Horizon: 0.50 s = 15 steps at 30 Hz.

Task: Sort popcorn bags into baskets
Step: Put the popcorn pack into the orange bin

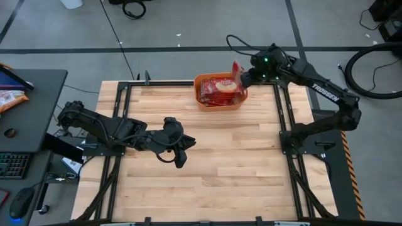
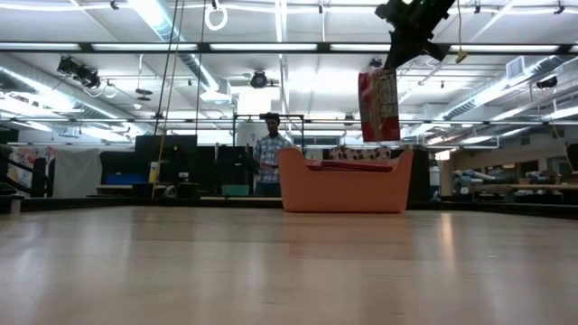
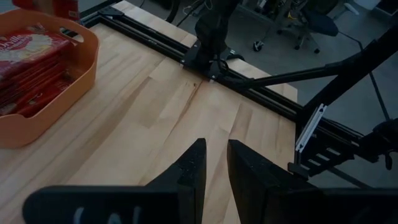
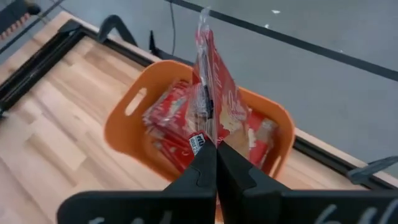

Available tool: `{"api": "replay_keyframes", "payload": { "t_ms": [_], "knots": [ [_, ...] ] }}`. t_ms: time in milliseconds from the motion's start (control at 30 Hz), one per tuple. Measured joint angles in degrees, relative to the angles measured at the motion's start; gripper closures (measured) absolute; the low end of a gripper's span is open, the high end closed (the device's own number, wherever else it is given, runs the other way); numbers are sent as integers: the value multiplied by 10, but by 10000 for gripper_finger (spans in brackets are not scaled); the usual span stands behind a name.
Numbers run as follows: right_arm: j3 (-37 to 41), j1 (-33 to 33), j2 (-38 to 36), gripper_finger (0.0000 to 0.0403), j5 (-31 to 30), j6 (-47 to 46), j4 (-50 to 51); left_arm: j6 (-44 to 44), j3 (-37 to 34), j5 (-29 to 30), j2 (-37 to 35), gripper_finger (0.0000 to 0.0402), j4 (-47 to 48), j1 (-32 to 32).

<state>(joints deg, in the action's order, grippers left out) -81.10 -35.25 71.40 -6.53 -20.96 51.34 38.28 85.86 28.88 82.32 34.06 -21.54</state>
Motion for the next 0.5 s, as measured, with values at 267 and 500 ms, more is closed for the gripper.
{"api": "replay_keyframes", "payload": {
  "t_ms": [267,500],
  "knots": [
    [0,-36,48,400,13,16,-3,8,0,0,0,333,0,0],
    [0,-43,111,400,50,5,-38,16,0,0,0,333,0,0]
  ]
}}
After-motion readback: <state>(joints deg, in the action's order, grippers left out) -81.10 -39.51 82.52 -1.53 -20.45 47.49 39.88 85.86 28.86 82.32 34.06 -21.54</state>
